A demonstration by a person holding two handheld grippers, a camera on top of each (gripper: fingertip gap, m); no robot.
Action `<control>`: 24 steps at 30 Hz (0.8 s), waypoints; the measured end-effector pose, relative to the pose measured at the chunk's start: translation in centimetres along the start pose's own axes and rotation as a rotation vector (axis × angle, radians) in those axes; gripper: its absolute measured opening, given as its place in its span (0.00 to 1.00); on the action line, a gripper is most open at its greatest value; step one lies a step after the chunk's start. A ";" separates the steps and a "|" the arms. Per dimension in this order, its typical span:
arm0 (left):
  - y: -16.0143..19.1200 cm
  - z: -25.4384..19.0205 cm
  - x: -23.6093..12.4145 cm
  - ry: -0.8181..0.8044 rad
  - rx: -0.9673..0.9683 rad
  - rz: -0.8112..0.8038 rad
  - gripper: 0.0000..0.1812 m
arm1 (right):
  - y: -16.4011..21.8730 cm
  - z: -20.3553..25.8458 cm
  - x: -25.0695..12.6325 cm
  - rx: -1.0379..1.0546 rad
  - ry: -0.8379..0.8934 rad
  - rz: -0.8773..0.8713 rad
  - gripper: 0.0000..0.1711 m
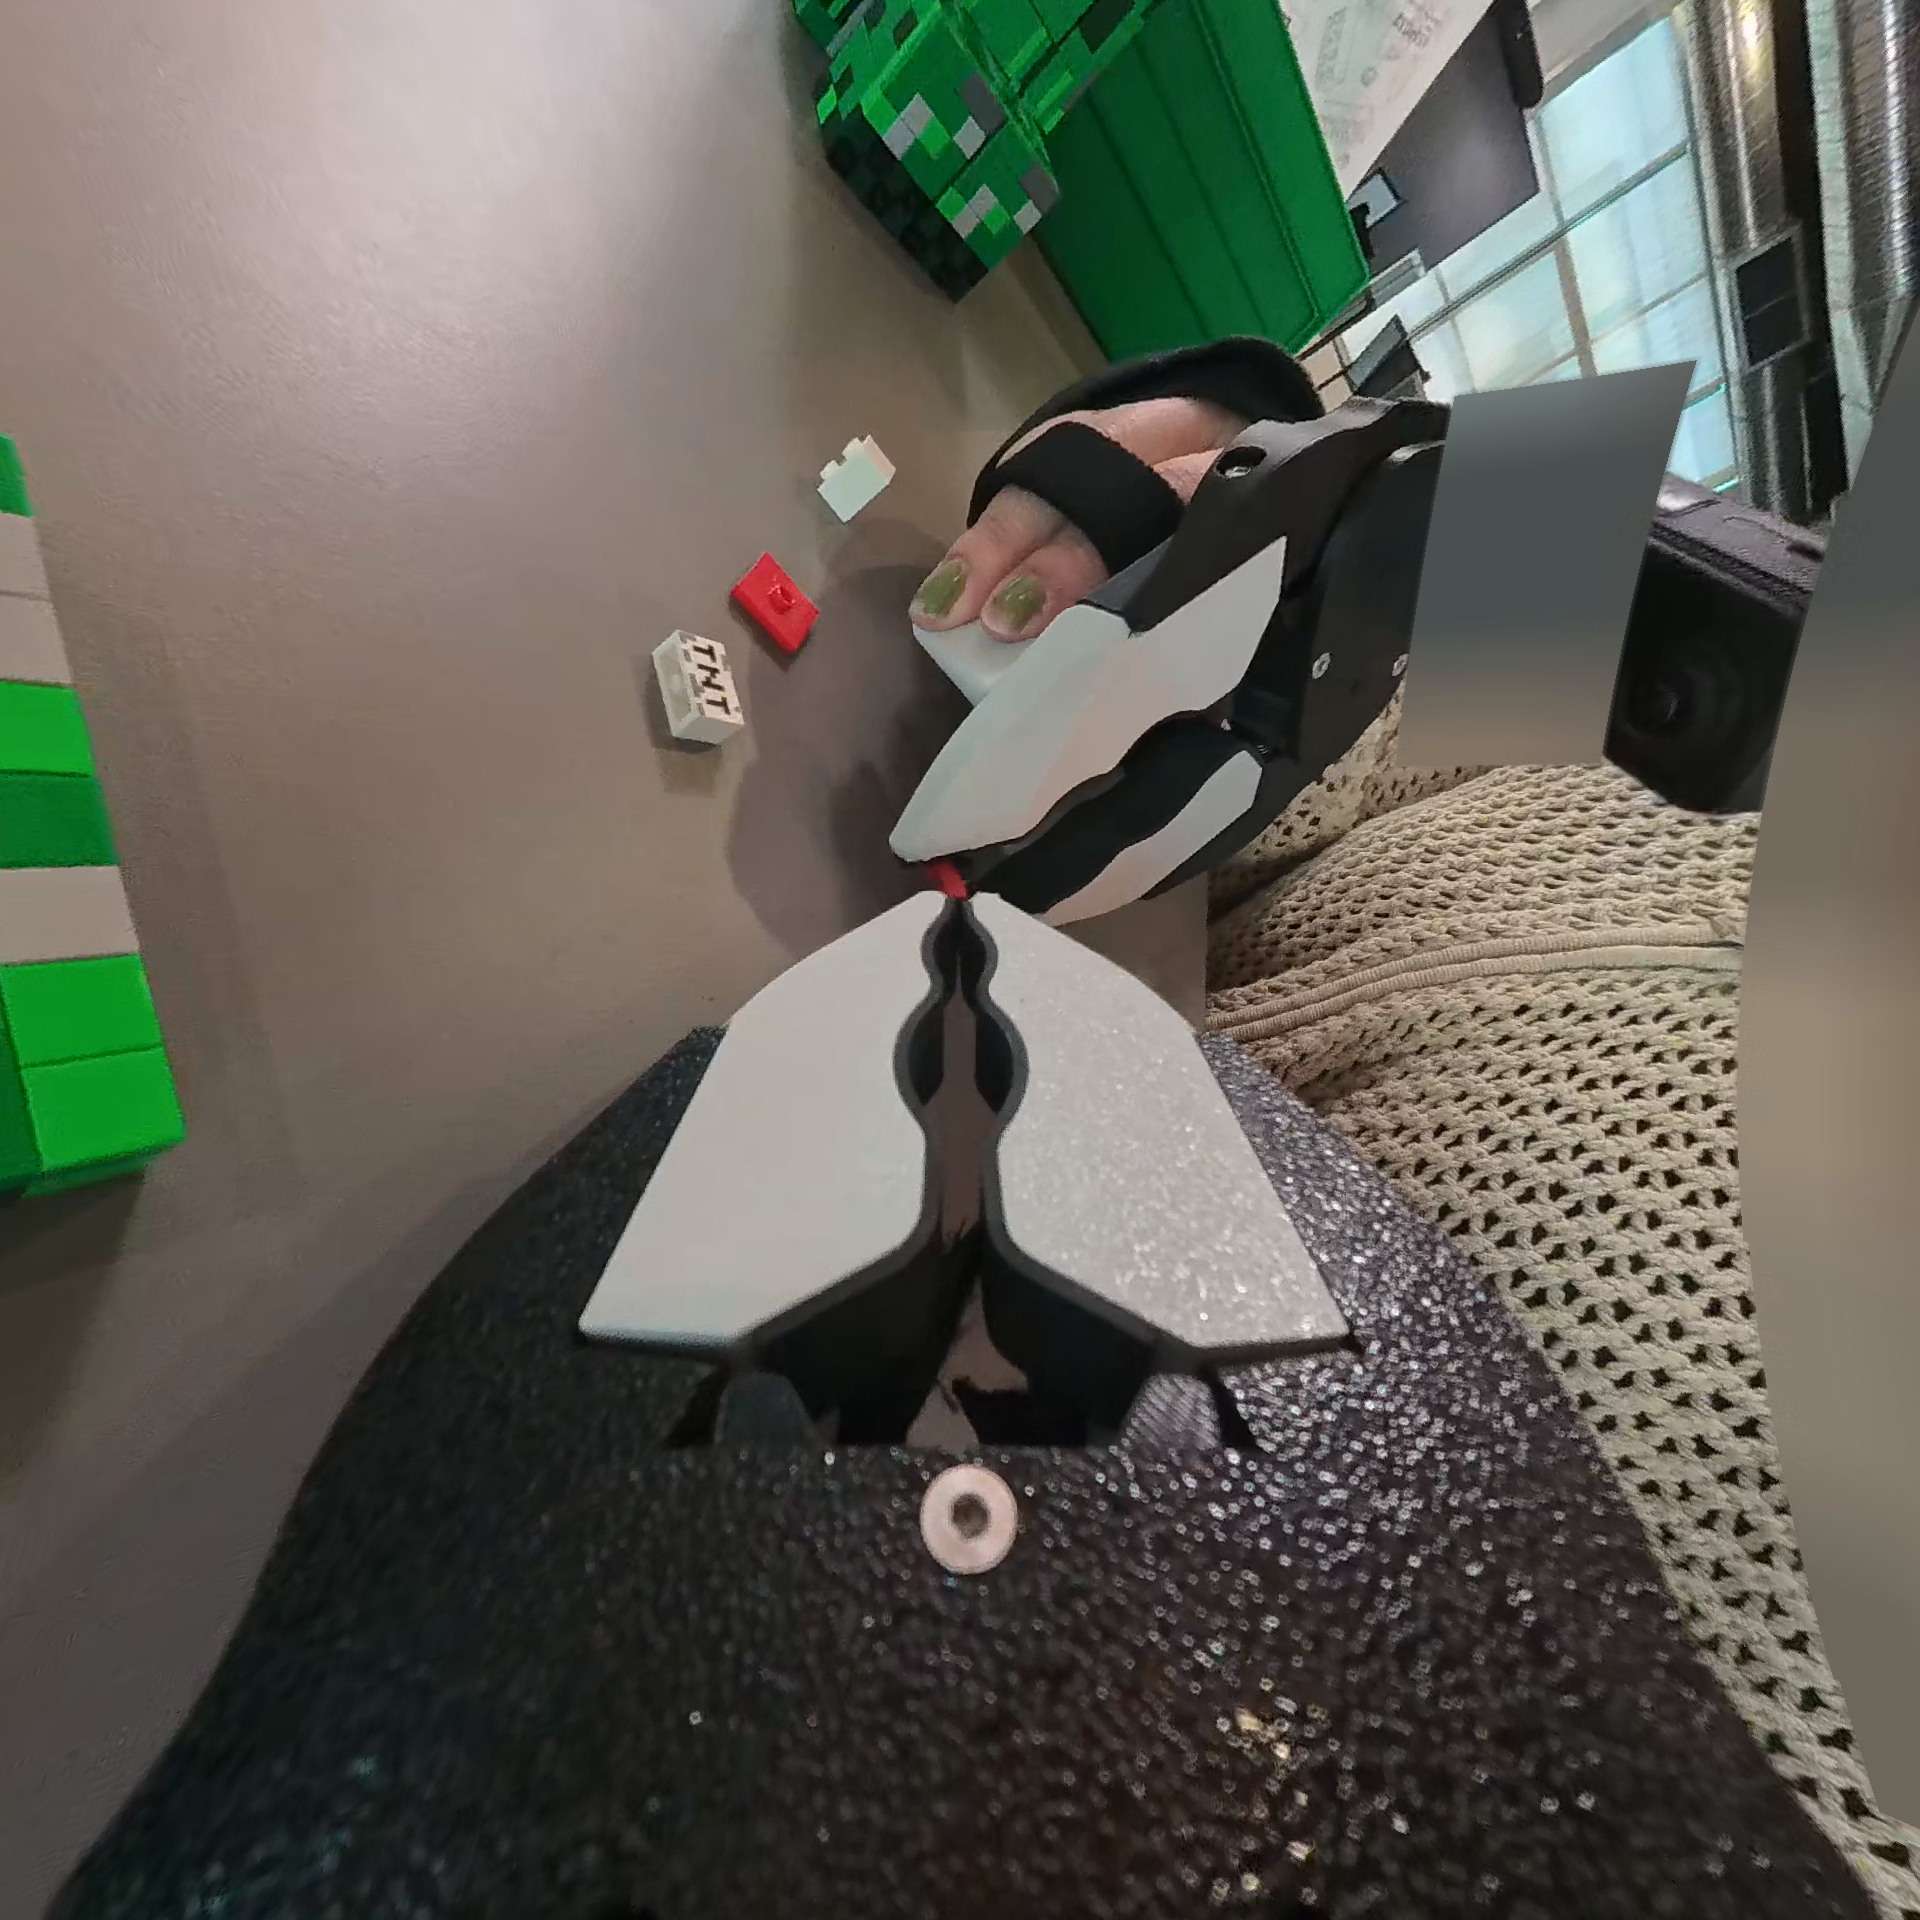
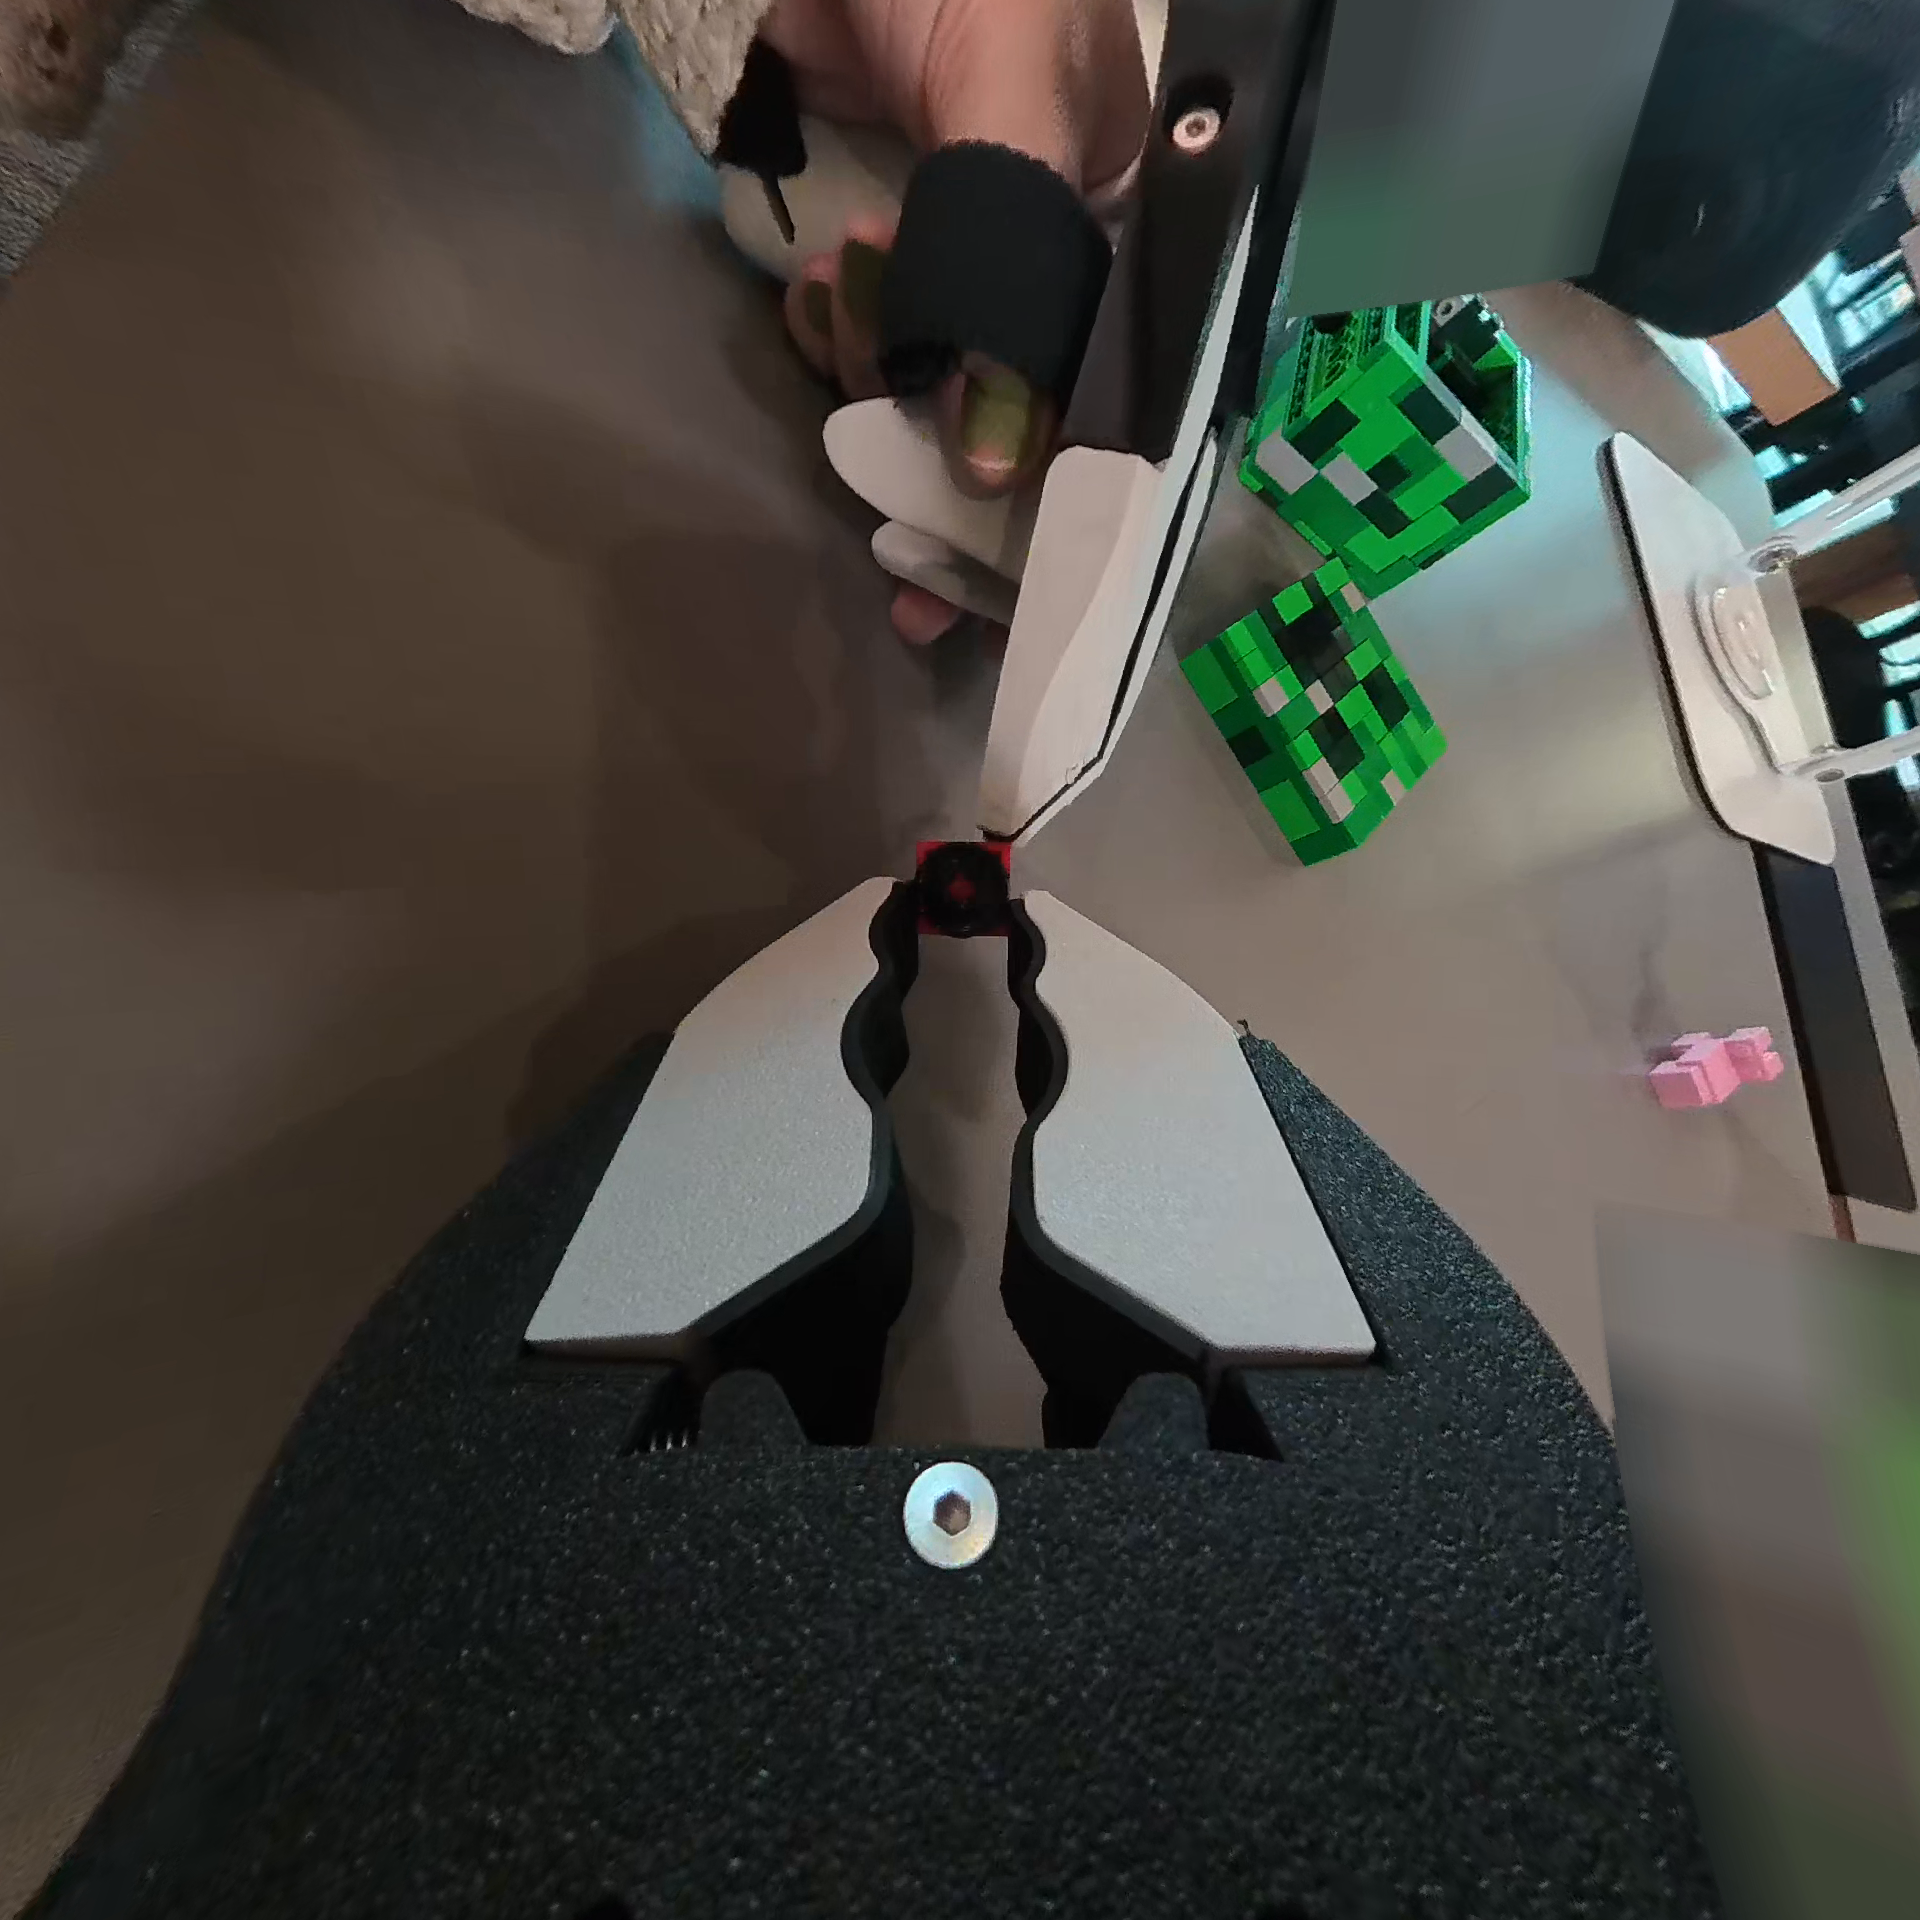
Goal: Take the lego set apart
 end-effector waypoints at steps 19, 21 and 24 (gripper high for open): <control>-2.6 -3.2 -0.9 0.135 0.204 -0.205 0.15 | -1.5 -2.8 -2.7 -0.398 0.517 -0.066 0.09; -2.4 -3.1 -0.8 0.141 0.200 -0.191 0.20 | -2.3 -2.9 -3.5 -0.388 0.542 -0.128 0.09; -1.9 -3.6 -0.2 0.135 0.247 -0.145 0.22 | -3.0 -2.5 -4.3 -0.356 0.503 -0.214 0.09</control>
Point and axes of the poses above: each gripper's, where its closed fingertips meet, x out along the fingers, y out of its underside, z = x × y across the jaws, the point moved 1 cm from there along -x, back along the fingers, and after that the axes turned 12 degrees about z, right-handed, at the moved point
